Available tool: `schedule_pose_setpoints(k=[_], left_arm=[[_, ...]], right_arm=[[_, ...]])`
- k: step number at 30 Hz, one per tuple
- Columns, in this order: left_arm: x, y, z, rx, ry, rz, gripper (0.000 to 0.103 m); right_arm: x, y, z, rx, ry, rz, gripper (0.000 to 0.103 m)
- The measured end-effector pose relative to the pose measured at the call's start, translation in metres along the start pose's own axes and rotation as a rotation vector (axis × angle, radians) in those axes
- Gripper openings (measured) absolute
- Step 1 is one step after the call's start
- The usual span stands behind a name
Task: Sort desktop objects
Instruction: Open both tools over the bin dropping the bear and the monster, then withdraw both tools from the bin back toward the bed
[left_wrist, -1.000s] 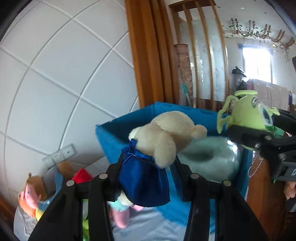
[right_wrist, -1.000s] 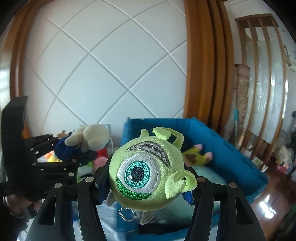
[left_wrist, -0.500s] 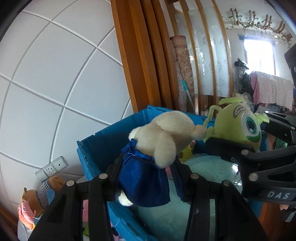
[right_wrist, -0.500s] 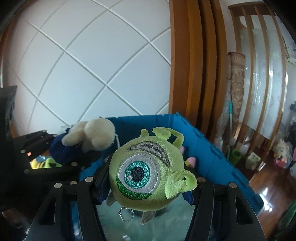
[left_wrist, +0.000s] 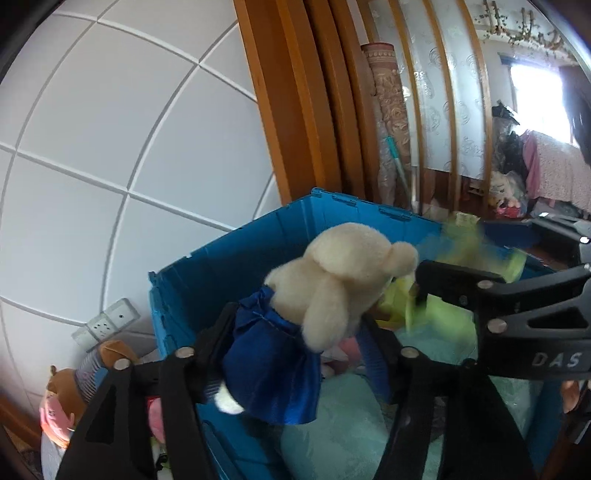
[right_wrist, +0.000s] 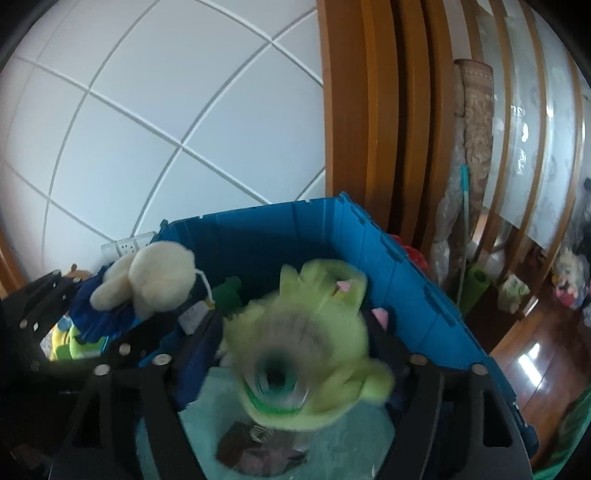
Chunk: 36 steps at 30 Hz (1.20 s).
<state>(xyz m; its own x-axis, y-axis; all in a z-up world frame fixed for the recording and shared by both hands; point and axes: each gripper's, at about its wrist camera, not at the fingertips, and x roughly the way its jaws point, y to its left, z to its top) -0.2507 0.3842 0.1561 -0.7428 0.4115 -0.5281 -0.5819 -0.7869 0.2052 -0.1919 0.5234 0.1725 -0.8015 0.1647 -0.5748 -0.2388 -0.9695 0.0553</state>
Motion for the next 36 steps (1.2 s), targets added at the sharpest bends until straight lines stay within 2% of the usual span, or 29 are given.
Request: schedule_pose_setpoints(k=[1,2,4,7,17,26,31,36], left_arm=[[0.000,-0.001,0.001,0.008,-0.002,0.014,0.072],[0.000,-0.003,0.001,0.014,-0.006,0.026,0.075],[-0.003,-0.004,0.002,0.023,-0.021,0.049,0.084],[-0.008,-0.003,0.002,0.021,-0.044,0.060,0.103],[-0.031,0.009,-0.012,-0.014,-0.088,0.064,0.103],[-0.081,0.046,-0.061,-0.072,-0.129,0.133,0.103],[-0.115,0.074,-0.094,-0.116,-0.142,0.162,0.103],[-0.150,0.095,-0.128,-0.123,-0.114,0.213,0.103]], right_arm=[[0.001,-0.002,0.001,0.004,-0.003,-0.004,0.090],[0.002,-0.004,0.003,0.009,-0.006,-0.009,0.092],[0.001,-0.008,0.005,0.021,-0.013,-0.006,0.093],[-0.005,-0.008,0.008,0.028,-0.024,-0.005,0.094],[-0.039,0.005,0.005,0.028,-0.093,0.026,0.094],[-0.083,0.030,-0.006,0.050,-0.185,0.105,0.099],[-0.103,0.064,-0.016,0.036,-0.212,0.165,0.102],[-0.116,0.112,-0.032,0.016,-0.195,0.245,0.102]])
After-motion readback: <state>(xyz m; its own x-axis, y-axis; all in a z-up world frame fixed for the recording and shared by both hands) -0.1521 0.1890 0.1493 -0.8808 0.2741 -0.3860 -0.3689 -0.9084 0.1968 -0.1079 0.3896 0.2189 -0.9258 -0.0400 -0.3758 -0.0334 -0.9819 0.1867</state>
